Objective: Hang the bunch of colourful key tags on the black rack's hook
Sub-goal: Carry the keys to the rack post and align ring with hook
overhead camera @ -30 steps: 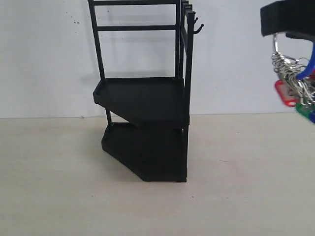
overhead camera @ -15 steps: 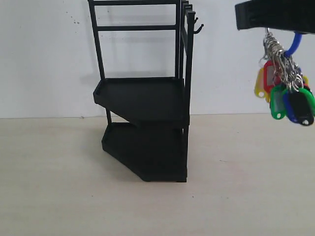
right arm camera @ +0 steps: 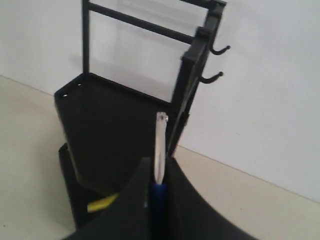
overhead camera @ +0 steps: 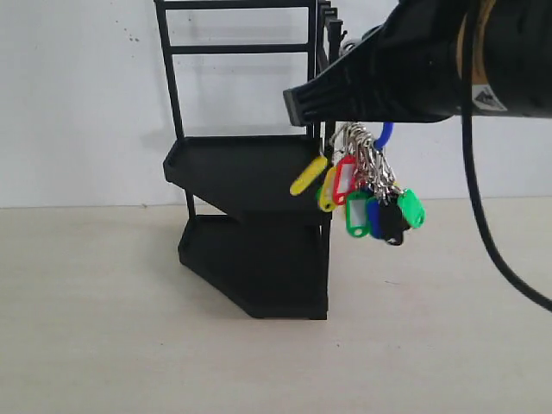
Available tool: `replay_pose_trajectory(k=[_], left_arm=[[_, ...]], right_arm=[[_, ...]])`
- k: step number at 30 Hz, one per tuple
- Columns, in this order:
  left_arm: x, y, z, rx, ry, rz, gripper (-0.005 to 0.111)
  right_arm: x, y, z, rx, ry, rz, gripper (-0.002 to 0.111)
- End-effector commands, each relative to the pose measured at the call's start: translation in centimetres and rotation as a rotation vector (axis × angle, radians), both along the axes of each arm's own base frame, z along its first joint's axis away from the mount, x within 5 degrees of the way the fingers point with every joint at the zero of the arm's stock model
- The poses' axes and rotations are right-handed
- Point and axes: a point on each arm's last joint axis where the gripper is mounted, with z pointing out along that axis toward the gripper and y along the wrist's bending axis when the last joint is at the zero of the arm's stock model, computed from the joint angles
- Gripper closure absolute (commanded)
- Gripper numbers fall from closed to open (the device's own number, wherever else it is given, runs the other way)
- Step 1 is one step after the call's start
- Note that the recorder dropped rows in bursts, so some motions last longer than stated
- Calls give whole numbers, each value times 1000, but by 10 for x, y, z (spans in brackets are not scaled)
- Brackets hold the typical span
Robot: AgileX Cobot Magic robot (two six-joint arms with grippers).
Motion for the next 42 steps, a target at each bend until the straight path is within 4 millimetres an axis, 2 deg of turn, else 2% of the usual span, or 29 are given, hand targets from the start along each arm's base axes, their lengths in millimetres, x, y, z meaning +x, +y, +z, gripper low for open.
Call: replay_pose_trajectory(k=[1, 3, 4, 6, 7, 8, 10, 11, 12, 13, 14, 15, 18, 20, 21, 22, 26, 31, 38, 42], left_arm=[[0, 0, 2, -17, -20, 7, 102], [0, 0, 2, -17, -20, 7, 102], [0, 0, 2, -17, -20, 7, 102], [0, 0, 2, -17, -20, 7, 102], [0, 0, 2, -17, -20, 7, 102], [0, 0, 2, -17, -20, 7, 102], [0, 0, 2, -17, -20, 7, 102], [0, 0, 2, -17, -20, 7, 102], [0, 0, 2, -17, -20, 7, 102], [0, 0, 2, -17, -20, 7, 102], [0, 0, 2, -17, -20, 7, 102], [0, 0, 2, -17, -20, 7, 102], [0, 0, 2, -17, -20, 7, 102], [0, 0, 2, -17, -20, 7, 102], [0, 0, 2, -17, -20, 7, 102], [0, 0, 2, -17, -20, 7, 102], [0, 0, 2, -17, -20, 7, 102], [0, 0, 2, -17, -20, 7, 102], [0, 0, 2, -17, -20, 7, 102], [0, 0, 2, -17, -20, 7, 102]], right_arm=[[2, 2, 18, 8, -50, 34, 108], [2, -1, 28, 128, -37, -25, 108], [1, 0, 28, 101, -41, 1, 108], [2, 3, 21, -136, -41, 73, 108], [3, -1, 17, -200, -16, 41, 108], [4, -8, 17, -170, 8, -30, 108], [8, -21, 15, 134, 76, -201, 108], [10, -19, 12, 205, 101, -186, 108], [10, -11, 9, 156, 97, -83, 108], [9, -4, 6, 3, 60, 37, 108], [9, -1, 4, -125, 36, 99, 108], [9, -1, 4, -181, 27, 110, 108], [17, -11, 6, 184, 89, -30, 108], [19, -8, 1, 38, 61, 32, 108], [21, -9, -3, -48, 65, 30, 108], [23, -12, -6, -63, 84, -5, 108], [36, -26, -12, -57, 114, -105, 108], [54, -30, -15, -40, 70, -64, 108], [93, -47, -35, -13, 61, -57, 108], [113, -54, -37, 3, 64, -99, 108]])
